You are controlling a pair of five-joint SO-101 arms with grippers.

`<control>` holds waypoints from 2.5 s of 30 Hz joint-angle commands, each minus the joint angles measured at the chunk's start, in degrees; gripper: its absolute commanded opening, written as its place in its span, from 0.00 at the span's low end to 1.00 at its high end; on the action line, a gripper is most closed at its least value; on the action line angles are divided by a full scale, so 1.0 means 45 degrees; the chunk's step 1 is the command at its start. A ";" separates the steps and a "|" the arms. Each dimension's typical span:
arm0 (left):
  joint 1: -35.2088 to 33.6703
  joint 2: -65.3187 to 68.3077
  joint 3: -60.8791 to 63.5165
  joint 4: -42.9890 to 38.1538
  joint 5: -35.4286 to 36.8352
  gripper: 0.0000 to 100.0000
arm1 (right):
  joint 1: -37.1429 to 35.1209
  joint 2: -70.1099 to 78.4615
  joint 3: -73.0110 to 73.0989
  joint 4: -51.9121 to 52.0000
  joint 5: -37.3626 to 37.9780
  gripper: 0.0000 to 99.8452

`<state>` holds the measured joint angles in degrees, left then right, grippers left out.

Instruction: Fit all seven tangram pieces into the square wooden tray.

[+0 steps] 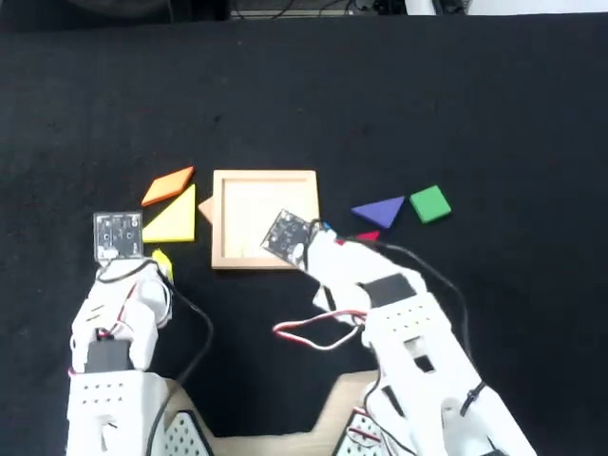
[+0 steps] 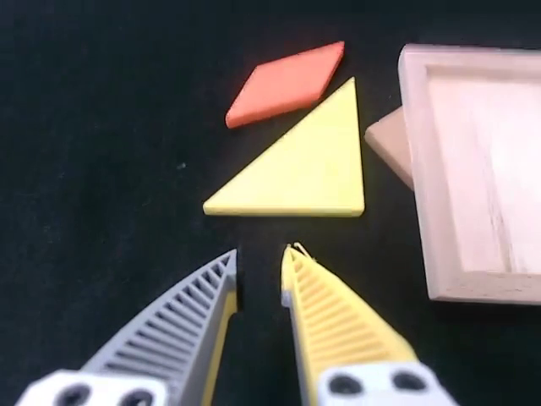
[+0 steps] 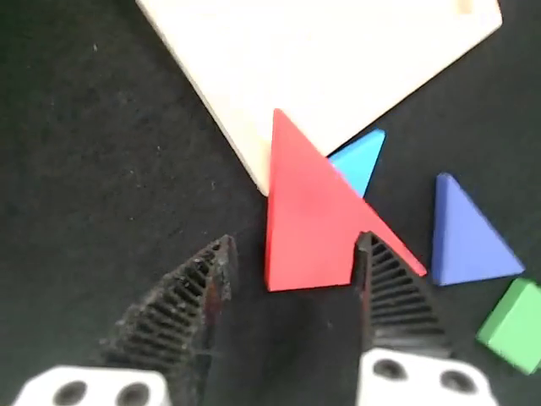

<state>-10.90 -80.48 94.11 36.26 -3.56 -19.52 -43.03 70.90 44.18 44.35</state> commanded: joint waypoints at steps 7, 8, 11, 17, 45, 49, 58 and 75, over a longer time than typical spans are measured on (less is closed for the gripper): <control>-0.0166 0.4845 -0.2276 -0.1700 0.0098 0.10 | 0.1055 0.0088 0.0244 -0.0078 0.1817 0.24; -0.0166 0.5099 -0.2374 -0.1719 0.0098 0.10 | 0.0938 0.0088 0.0264 -0.0078 0.1817 0.24; -0.0166 0.5548 -0.2530 -0.1875 0.0098 0.10 | 0.0664 0.0088 0.0322 -0.0059 0.1817 0.24; -0.0166 0.5587 -0.2549 -0.1875 0.0098 0.10 | 0.0547 0.1416 -0.0107 -0.0547 0.1817 0.24; -0.0068 0.5587 -0.2413 -0.2442 0.0078 0.10 | 0.1348 0.4444 -0.1338 -0.3380 0.2168 0.24; -0.0068 0.5587 -0.2393 -0.2442 0.0078 0.10 | 0.1543 0.4952 -0.1553 -0.3360 0.2383 0.24; -0.0068 0.5607 -0.2393 -0.2442 0.0078 0.10 | 0.2286 0.5558 -0.1690 -0.4825 0.2501 0.24; 0.0088 0.5587 -0.2256 -0.2501 0.0078 0.10 | 0.2286 0.6476 -0.3116 -0.3829 0.3477 0.04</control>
<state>-10.90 -55.25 85.85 25.98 -3.56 -9.93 -14.37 57.89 25.63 59.30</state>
